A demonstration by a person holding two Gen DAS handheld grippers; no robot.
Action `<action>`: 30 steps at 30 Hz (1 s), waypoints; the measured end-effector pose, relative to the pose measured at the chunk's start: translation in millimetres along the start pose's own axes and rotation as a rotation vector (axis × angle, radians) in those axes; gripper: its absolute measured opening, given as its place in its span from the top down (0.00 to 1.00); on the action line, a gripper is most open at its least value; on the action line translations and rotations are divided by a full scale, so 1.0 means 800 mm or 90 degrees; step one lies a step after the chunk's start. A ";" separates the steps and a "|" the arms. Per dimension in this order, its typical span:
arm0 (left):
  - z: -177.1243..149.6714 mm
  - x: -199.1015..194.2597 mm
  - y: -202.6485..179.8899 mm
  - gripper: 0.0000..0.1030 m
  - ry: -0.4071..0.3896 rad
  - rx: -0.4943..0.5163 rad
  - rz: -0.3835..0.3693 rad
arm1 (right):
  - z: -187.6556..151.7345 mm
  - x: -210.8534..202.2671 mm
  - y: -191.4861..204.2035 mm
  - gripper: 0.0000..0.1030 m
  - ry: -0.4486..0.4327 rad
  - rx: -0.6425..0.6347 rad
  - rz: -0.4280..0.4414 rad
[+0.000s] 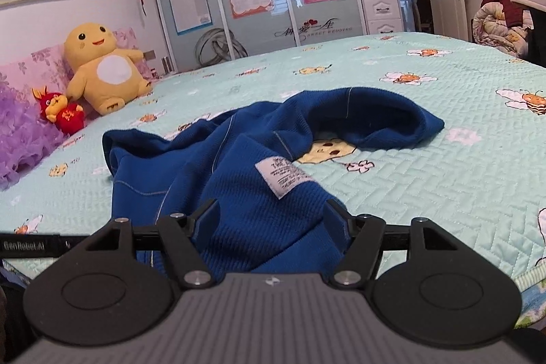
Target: Fold clothes
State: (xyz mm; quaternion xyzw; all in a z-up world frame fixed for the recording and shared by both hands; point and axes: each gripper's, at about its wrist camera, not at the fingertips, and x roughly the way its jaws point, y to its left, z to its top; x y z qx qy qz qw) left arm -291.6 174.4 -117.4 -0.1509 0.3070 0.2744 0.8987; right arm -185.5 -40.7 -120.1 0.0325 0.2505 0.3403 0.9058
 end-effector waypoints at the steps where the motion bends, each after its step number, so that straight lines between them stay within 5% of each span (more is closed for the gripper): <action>1: 0.004 0.002 0.001 0.36 -0.002 0.000 0.002 | -0.001 0.001 0.001 0.35 0.002 0.001 0.002; 15: 0.123 0.079 0.007 0.30 -0.058 0.036 0.080 | -0.002 0.012 -0.024 0.33 0.021 0.045 0.000; 28: 0.149 0.222 0.044 0.26 0.032 -0.098 0.072 | -0.002 0.035 -0.023 0.32 0.045 0.052 0.012; 29: 0.151 0.233 0.047 0.40 0.039 -0.108 0.072 | -0.002 0.039 -0.021 0.32 0.048 0.049 0.012; 30: 0.153 0.233 0.050 0.85 0.011 -0.113 0.066 | -0.003 0.042 -0.019 0.32 0.049 0.045 0.011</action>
